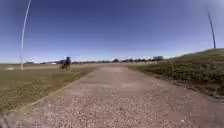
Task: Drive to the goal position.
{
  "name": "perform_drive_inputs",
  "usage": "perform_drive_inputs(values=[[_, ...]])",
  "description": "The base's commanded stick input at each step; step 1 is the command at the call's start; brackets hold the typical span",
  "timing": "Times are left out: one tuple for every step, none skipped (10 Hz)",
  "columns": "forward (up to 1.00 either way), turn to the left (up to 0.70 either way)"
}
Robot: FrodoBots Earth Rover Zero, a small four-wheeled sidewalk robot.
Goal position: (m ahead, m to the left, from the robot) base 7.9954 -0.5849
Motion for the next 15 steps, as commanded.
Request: perform_drive_inputs(values=[[1.0,0.0],[1.0,0.0],[1.0,0.0],[1.0,0.0],[1.0,0.0],[1.0,0.0],[1.0,0.0],[1.0,0.0],[1.0,0.0],[1.0,0.0],[1.0,0.0],[1.0,0.0],[1.0,0.0],[1.0,0.0],[1.0,0.0]])
